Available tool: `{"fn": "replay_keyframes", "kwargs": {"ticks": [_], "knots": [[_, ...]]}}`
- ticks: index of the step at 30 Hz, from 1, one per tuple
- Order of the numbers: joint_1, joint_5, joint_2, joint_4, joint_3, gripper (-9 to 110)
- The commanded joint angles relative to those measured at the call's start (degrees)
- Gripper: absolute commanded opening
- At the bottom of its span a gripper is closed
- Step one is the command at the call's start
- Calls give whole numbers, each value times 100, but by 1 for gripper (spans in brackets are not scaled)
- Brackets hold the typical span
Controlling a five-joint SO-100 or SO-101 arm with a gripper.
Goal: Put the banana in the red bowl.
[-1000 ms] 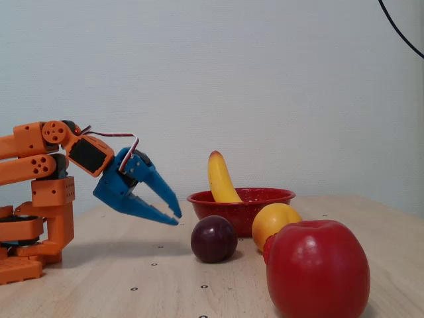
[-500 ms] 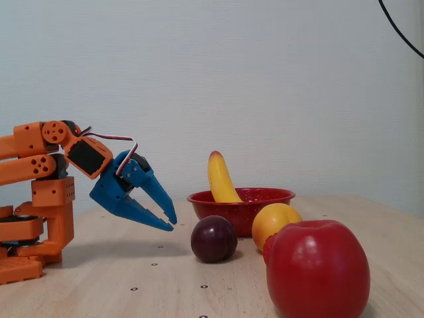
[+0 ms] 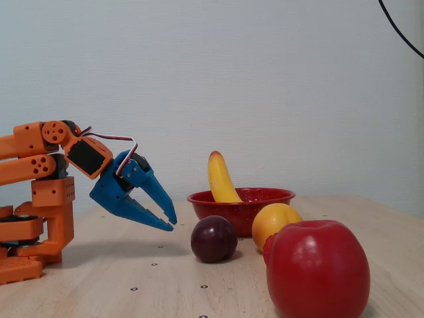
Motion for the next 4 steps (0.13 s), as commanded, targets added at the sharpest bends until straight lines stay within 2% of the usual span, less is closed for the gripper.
{"fn": "replay_keyframes", "kwargs": {"ticks": [1, 4], "knots": [[-26, -79, 88, 26, 79, 0], [-26, -79, 88, 26, 79, 0]]}}
